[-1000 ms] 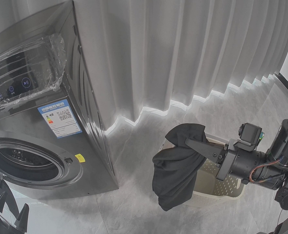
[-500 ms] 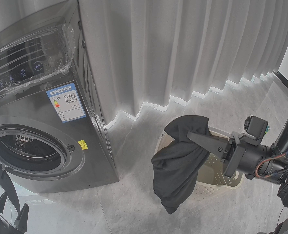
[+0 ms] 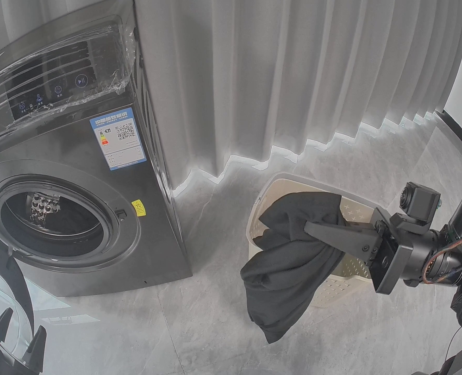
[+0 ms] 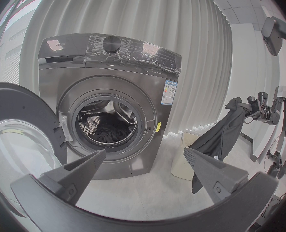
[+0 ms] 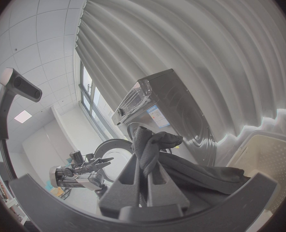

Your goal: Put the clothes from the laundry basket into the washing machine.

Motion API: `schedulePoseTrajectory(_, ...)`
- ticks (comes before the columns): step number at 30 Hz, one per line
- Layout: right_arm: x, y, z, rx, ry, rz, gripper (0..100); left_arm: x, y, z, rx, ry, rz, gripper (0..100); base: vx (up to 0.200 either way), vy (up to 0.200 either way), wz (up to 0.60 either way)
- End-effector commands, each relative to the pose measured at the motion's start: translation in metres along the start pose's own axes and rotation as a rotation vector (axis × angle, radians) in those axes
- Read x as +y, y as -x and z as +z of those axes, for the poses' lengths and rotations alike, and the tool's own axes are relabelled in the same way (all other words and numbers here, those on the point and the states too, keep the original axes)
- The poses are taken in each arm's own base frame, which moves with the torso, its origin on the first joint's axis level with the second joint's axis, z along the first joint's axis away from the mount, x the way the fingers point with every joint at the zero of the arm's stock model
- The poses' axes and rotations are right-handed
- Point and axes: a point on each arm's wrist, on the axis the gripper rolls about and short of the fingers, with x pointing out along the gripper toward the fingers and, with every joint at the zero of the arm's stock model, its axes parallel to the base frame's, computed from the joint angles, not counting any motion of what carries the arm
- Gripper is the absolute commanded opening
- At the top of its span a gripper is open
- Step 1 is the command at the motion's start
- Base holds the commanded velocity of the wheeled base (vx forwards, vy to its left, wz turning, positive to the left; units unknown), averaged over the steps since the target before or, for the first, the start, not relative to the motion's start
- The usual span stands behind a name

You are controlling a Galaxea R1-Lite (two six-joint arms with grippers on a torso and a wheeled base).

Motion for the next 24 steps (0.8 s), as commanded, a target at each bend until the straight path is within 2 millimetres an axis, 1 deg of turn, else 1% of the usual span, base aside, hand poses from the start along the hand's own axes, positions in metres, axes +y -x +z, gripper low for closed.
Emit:
schedulePoseTrajectory(1,0.001,0.001,-0.001,0.010,0.001,0.020,0,0.001,-0.001,-0.005,0.019,-0.001,0.003,100,-0.200,0.000,0.00)
schedulePoseTrajectory(4,0.001,0.002,-0.004,0.022,-0.004,0.018,0,0.001,-0.001,-0.005,0.019,-0.003,0.003,100,-0.200,0.000,0.00)
schedulePoseTrajectory(11,-0.001,-0.001,-0.001,0.009,-0.001,0.012,0,0.001,-0.001,-0.005,0.019,-0.004,0.003,100,0.000,0.000,0.00)
schedulePoseTrajectory(14,-0.005,-0.001,-0.003,0.015,0.000,-0.004,0,0.001,-0.001,-0.005,0.019,-0.006,0.003,100,0.000,0.000,0.00)
schedulePoseTrajectory(16,-0.008,0.000,0.000,0.005,0.013,-0.016,0,0.001,-0.001,-0.005,0.019,-0.007,0.003,100,0.000,0.000,0.60)
schedulePoseTrajectory(19,-0.005,-0.001,0.005,-0.027,0.037,0.004,0,0.001,-0.001,-0.005,0.019,-0.009,0.003,100,0.000,0.000,0.60)
schedulePoseTrajectory(23,0.000,-0.002,0.004,-0.034,0.044,0.035,0,0.001,-0.001,-0.005,0.019,-0.007,0.003,100,0.000,0.000,0.60)
schedulePoseTrajectory(24,0.003,-0.002,0.002,-0.026,0.041,0.049,0,0.001,-0.001,-0.005,0.019,-0.009,0.003,100,0.000,0.000,0.00)
